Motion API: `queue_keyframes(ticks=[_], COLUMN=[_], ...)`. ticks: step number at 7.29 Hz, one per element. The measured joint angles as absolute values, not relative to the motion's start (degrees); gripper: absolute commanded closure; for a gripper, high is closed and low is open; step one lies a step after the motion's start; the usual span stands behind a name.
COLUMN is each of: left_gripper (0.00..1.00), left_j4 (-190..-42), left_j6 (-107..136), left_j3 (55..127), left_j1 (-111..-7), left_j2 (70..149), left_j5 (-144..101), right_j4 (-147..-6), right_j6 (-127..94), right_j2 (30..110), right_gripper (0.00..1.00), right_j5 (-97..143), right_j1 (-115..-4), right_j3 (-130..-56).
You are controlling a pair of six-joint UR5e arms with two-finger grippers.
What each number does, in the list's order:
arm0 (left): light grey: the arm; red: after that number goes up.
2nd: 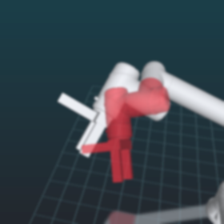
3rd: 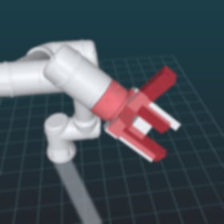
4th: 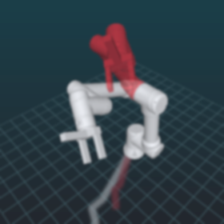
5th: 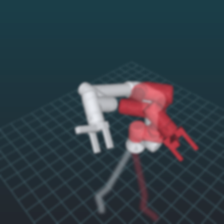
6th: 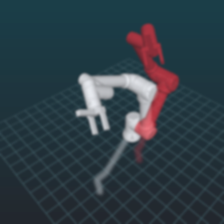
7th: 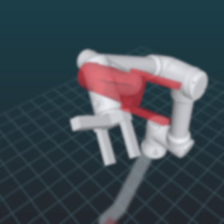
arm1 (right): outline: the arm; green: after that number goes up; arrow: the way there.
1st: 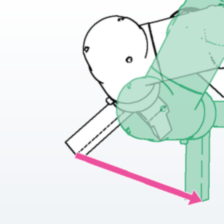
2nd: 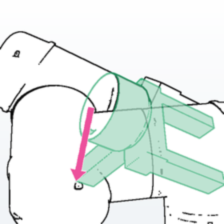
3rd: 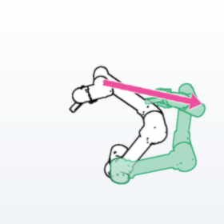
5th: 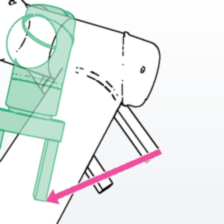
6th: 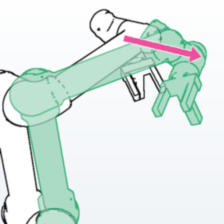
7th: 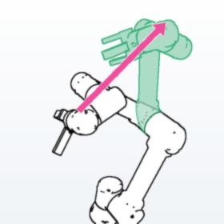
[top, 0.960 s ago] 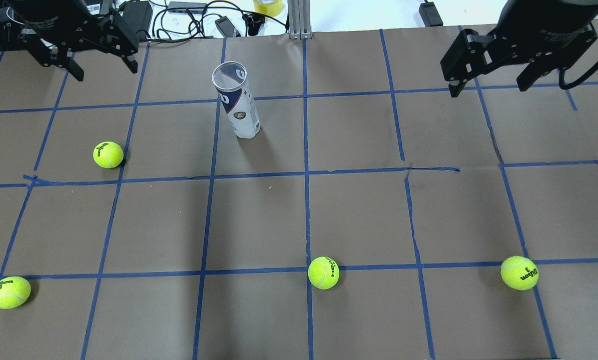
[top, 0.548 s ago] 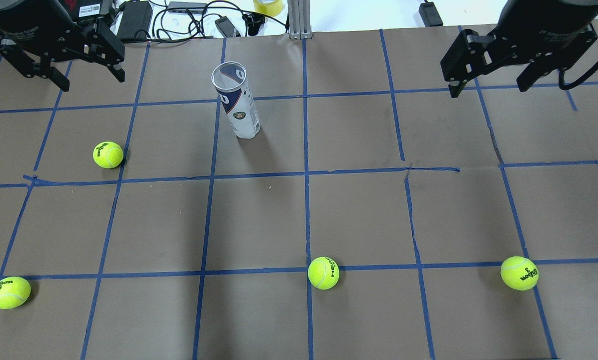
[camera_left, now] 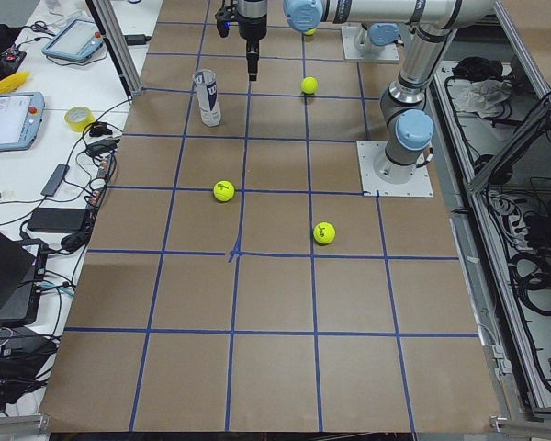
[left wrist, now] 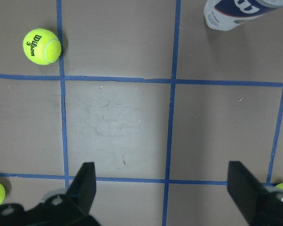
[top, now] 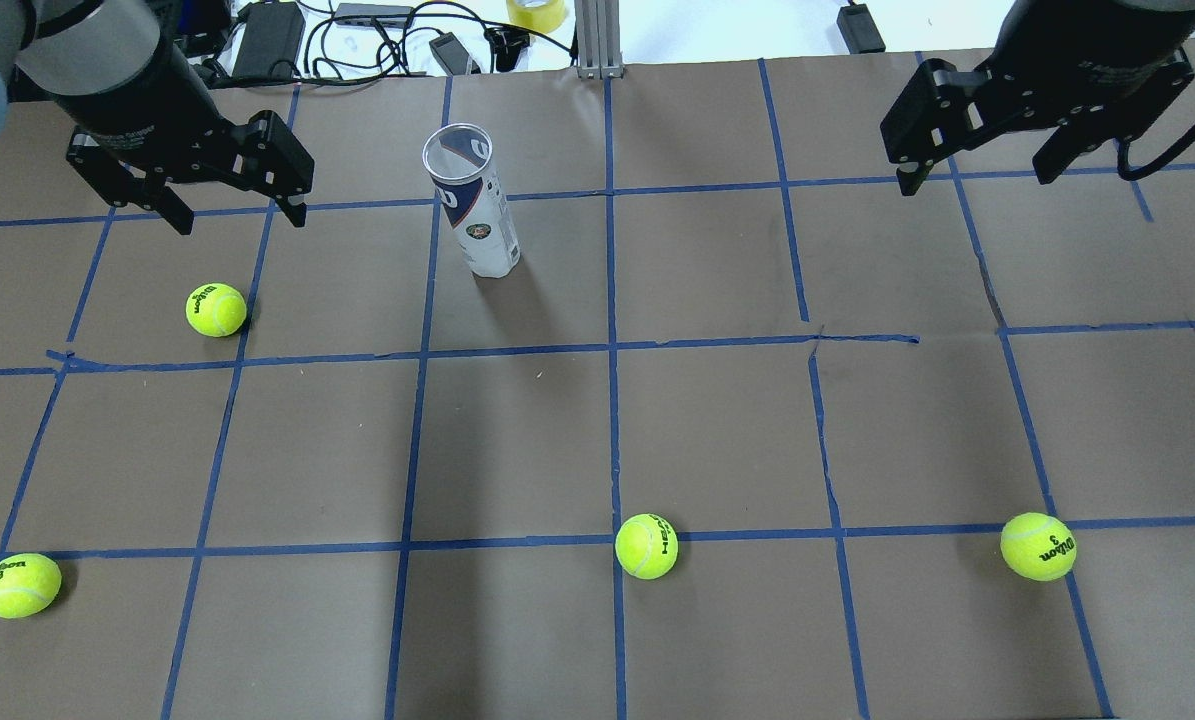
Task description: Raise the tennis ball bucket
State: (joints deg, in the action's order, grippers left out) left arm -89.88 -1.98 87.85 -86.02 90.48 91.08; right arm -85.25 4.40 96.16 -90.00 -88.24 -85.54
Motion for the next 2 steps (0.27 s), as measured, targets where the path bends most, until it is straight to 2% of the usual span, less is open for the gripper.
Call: queue_keyframes(ticks=[2], left_gripper=[0.00], left_j4=[-89.8], left_j6=[-2.2], left_j3=[88.0], left_j1=[-86.1], left_j2=[90.5], left_j5=[90.8], right_j4=[-85.3], right_j6=[4.5], right_j2=[96.2], right_gripper=[0.00], right_j5=[-90.0], right_j1=[-88.2], right_j3=[-85.6])
